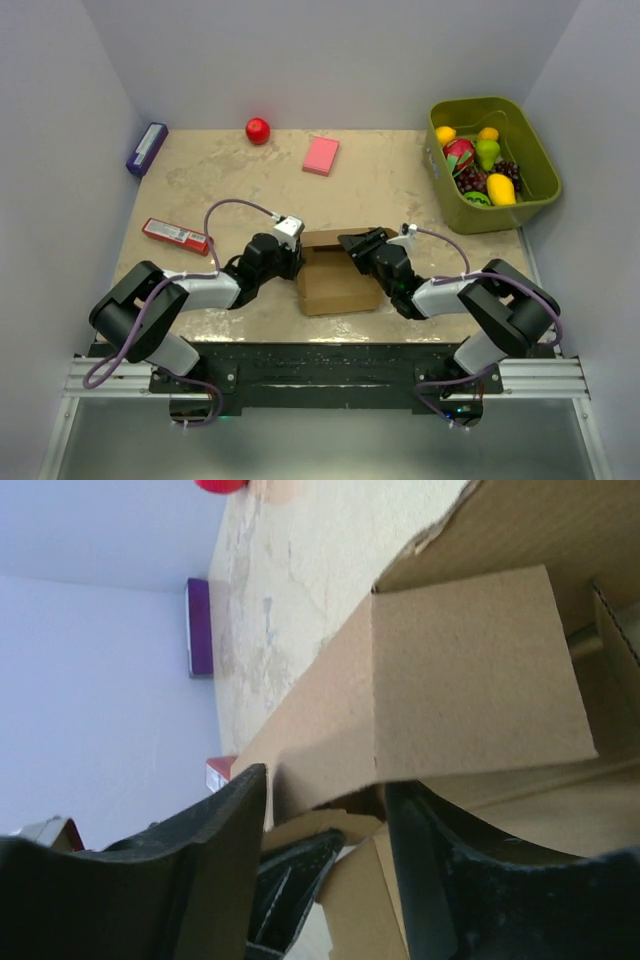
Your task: Fold the paper box
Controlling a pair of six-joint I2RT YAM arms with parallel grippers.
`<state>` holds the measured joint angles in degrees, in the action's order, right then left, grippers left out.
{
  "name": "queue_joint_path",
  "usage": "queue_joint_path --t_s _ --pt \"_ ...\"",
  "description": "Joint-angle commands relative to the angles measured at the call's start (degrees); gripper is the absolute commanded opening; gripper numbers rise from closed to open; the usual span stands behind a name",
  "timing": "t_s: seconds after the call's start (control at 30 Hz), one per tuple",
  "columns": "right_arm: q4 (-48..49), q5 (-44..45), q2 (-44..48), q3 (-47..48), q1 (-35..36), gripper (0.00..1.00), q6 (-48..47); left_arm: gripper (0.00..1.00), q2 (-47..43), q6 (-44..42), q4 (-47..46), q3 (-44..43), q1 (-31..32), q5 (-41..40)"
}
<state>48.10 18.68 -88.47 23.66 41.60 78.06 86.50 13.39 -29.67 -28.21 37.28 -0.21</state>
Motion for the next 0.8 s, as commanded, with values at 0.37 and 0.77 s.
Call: queue_joint_path --t_s 0.37,0.77 --pt "8.3 6.7 -5.3 0.7 -0.4 0.05 3.8 0.06 -1.2 0.3 -5.7 1.6 0.7 2.7" --pt "9.9 6.9 -6.5 -0.3 -0.4 0.00 4.6 0.45 -6.4 3.2 -6.7 4.3 0.7 3.2"
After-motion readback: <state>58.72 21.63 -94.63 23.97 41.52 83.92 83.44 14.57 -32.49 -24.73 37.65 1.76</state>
